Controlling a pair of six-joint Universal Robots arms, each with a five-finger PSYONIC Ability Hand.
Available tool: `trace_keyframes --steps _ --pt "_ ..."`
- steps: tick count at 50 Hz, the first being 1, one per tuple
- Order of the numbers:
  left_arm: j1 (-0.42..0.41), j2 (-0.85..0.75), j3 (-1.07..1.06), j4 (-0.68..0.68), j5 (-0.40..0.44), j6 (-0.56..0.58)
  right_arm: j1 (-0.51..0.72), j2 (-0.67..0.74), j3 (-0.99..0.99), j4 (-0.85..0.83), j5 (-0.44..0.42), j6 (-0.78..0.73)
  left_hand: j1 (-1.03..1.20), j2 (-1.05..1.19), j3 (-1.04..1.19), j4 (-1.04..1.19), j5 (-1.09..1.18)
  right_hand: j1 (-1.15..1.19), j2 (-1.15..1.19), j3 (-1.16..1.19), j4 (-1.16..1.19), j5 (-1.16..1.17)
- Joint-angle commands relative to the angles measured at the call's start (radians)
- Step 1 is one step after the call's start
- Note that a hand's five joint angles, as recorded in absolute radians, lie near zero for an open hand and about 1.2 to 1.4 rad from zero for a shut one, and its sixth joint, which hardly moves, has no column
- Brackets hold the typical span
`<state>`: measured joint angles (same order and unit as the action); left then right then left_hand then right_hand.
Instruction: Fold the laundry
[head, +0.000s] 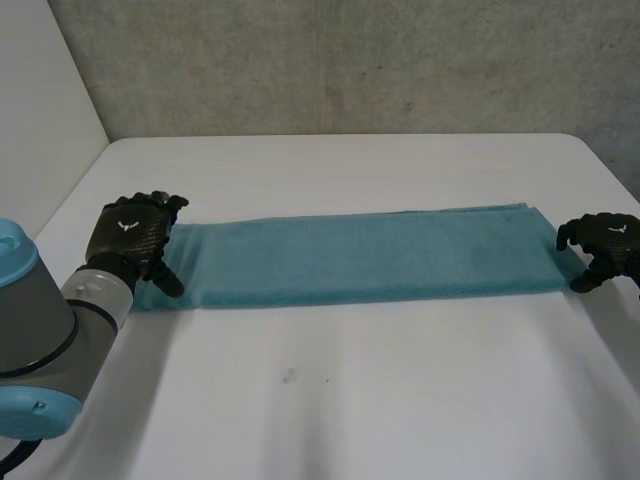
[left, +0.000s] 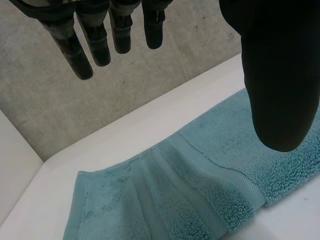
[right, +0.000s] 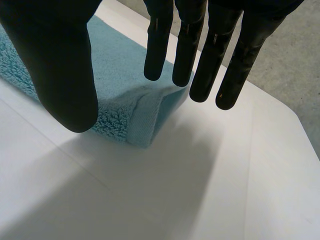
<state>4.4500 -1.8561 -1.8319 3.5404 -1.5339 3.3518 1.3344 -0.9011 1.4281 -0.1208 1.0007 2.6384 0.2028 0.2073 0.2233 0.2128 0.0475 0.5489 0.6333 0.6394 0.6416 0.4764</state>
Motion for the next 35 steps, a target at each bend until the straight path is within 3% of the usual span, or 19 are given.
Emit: trace_keyframes --steps 1,14,35 --pt "0.0 0.0 -0.003 0.0 0.0 0.0 0.016 -0.021 0.012 0.0 0.004 0.012 -0.027 -0.032 -0.048 -0.037 -0.047 0.203 0.118 0.112 0.11 0.1" --pt "-0.003 0.0 -0.003 0.0 0.0 0.0 0.011 -0.048 0.018 -0.002 0.006 -0.003 -0.027 -0.032 -0.048 -0.037 -0.047 0.205 0.121 0.115 0.113 0.103" --pt "-0.005 -0.003 -0.003 0.0 0.0 0.0 0.026 0.053 -0.037 -0.01 0.019 -0.041 -0.027 -0.032 -0.048 -0.037 -0.047 0.288 0.203 0.197 0.195 0.186"
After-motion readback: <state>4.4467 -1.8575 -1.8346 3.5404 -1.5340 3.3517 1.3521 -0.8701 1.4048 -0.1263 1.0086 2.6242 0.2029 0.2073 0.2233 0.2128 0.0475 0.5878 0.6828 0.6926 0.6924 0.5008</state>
